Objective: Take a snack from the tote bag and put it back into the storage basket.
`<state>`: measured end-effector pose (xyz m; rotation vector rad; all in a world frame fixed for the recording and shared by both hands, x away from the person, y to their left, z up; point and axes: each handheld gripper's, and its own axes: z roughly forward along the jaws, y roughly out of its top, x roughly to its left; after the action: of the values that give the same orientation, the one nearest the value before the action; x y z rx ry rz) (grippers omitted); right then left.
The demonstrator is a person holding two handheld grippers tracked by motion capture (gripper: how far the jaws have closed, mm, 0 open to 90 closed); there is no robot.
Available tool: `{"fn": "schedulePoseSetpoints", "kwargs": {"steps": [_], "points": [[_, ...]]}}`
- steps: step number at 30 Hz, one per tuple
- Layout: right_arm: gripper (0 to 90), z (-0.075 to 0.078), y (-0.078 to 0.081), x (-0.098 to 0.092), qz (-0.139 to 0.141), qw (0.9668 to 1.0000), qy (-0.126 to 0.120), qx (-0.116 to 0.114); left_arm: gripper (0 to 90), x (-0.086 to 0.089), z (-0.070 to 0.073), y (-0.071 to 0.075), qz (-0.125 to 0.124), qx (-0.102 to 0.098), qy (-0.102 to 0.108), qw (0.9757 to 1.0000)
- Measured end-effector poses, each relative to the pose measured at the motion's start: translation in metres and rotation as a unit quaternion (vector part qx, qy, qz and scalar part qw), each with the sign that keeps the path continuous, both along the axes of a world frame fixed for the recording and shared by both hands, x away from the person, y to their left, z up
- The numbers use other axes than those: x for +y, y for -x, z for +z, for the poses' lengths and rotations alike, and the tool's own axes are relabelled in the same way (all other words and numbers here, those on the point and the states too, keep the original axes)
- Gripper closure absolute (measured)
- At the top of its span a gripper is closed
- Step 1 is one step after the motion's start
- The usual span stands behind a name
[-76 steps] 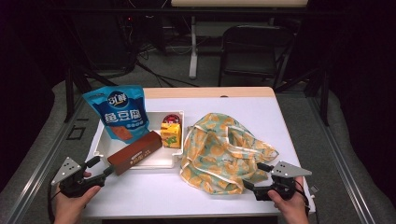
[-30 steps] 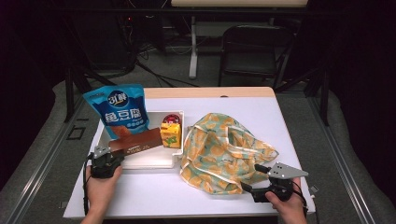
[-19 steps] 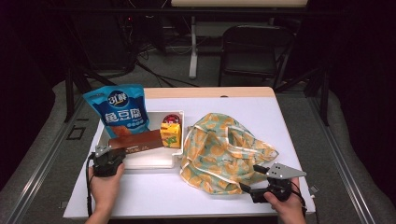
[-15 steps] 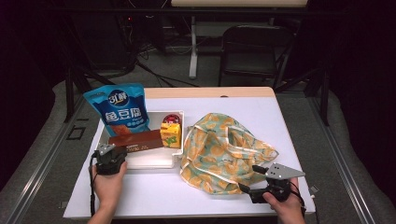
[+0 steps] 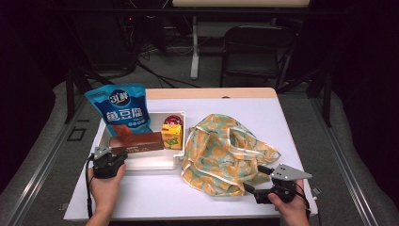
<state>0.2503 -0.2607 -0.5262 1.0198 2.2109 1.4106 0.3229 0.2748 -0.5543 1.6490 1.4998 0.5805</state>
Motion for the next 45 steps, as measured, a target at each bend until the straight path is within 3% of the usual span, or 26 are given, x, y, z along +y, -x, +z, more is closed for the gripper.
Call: {"fn": "schedulePoseSetpoints", "kwargs": {"steps": [3, 6, 10, 13, 17, 20, 23, 27, 30, 34, 36, 39, 42, 45], "points": [[15.0, 0.001, 0.0, -0.001, -0.001, 1.0, 0.0, 0.0, 83.2, 0.002, 0.002, 0.002, -0.002, 0.0, -0.011, 0.9999], [15.0, 0.0, 0.0, -0.001, -0.001, 1.0, 0.001, -0.001, 88.9, -0.002, -0.002, -0.003, 0.005, -0.011, -0.007, 0.9999], [15.0, 0.001, 0.0, -0.001, -0.003, 1.0, -0.003, -0.002, 90.0, -0.009, -0.004, -0.011, 0.002, -0.002, -0.022, 0.9998], [15.0, 0.0, 0.0, -0.001, -0.002, 1.0, 0.001, 0.001, 90.0, -0.008, -0.007, -0.016, 0.009, 0.007, -0.018, 0.9998], [15.0, -0.001, 0.0, -0.003, -0.005, 1.0, 0.002, 0.003, 89.3, -0.007, -0.007, -0.016, 0.002, 0.001, -0.012, 0.9999], [15.0, -0.001, 0.0, -0.005, -0.007, 1.0, 0.0, 0.002, 79.0, -0.007, -0.002, -0.009, -0.016, -0.007, -0.01, 0.9998], [15.0, -0.001, 0.0, -0.007, -0.009, 1.0, 0.001, -0.002, 65.6, -0.007, 0.006, 0.0, -0.054, -0.011, -0.002, 0.9985], [15.0, 0.0, 0.0, -0.008, -0.015, 0.9999, 0.001, -0.002, 49.4, -0.008, 0.015, 0.012, -0.093, -0.028, 0.005, 0.9952], [15.0, 0.0, -0.002, -0.01, -0.018, 0.9998, -0.003, -0.002, 33.4, -0.008, 0.022, 0.017, -0.123, -0.034, 0.035, 0.9913], [15.0, 0.0, -0.002, -0.011, -0.022, 0.9997, -0.004, -0.003, 14.9, -0.007, 0.028, 0.023, -0.146, -0.039, 0.026, 0.9882], [15.0, 0.0, -0.001, -0.013, -0.025, 0.9997, -0.003, -0.003, 9.8, -0.006, 0.029, 0.027, -0.163, -0.043, 0.034, 0.9851], [14.9, 0.0, -0.002, -0.015, -0.032, 0.9995, -0.002, -0.005, 1.1, -0.004, 0.032, 0.033, -0.178, -0.046, 0.027, 0.9827], [14.8, 0.0, -0.002, -0.017, -0.037, 0.9993, -0.001, -0.005, 0.0, 0.0, 0.034, 0.04, -0.187, -0.055, 0.023, 0.9805], [14.8, 0.0, -0.002, -0.019, -0.042, 0.9991, 0.001, -0.005, 0.0, 0.005, 0.035, 0.046, -0.195, -0.055, 0.034, 0.9787]]}}
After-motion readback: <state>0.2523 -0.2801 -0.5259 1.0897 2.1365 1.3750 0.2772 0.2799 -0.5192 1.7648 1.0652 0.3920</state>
